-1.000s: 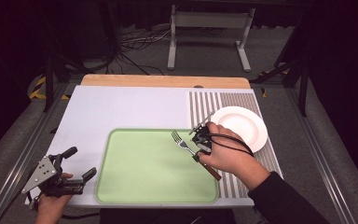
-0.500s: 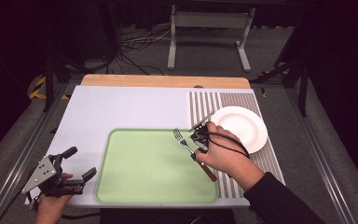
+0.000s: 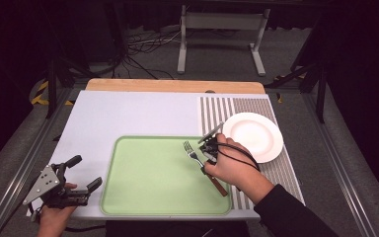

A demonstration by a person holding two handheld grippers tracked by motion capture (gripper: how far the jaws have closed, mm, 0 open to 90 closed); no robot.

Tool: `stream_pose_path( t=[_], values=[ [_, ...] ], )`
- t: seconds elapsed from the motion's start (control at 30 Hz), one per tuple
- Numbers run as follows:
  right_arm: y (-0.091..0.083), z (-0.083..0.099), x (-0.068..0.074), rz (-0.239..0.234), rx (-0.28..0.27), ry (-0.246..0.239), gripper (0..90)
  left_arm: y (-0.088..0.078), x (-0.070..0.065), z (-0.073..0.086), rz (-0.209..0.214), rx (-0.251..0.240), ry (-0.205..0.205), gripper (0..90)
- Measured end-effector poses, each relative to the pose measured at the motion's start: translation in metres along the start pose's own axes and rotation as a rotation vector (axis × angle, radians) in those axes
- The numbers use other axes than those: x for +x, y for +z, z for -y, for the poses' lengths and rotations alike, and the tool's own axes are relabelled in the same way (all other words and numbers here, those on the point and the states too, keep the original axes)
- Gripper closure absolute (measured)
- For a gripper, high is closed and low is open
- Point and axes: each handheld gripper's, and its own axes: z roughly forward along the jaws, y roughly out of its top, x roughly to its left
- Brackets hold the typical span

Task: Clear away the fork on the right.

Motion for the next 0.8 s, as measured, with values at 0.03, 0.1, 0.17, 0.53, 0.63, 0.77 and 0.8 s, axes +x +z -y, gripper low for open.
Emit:
stream_pose_path(
  t=[0.03,0.1,0.17,0.53,0.63,0.77,0.8],
  values=[
    [0.001,0.000,0.000,0.003,0.001,0.005,78.3,0.000,0.000,0.000,0.000,0.000,0.001,0.0],
    [0.004,0.000,0.000,0.000,0.006,0.014,78.3,0.000,0.000,0.000,0.001,-0.001,-0.001,0.0],
    [0.005,0.000,0.000,-0.002,0.009,0.014,78.2,0.000,0.000,0.000,0.001,-0.001,0.000,0.0],
    [0.017,0.001,0.000,0.002,0.036,0.047,78.2,0.000,0.000,0.000,-0.001,-0.001,0.000,0.0],
    [0.019,0.002,-0.001,0.006,0.046,0.049,78.1,0.000,0.000,0.000,0.000,0.000,0.001,0.0],
    [0.023,0.002,-0.002,0.009,0.054,0.053,77.9,0.000,0.000,0.000,0.000,0.000,0.000,0.0],
    [0.023,0.002,-0.002,0.011,0.055,0.055,77.9,0.000,0.000,0.000,0.000,0.000,0.000,0.0]
  ],
)
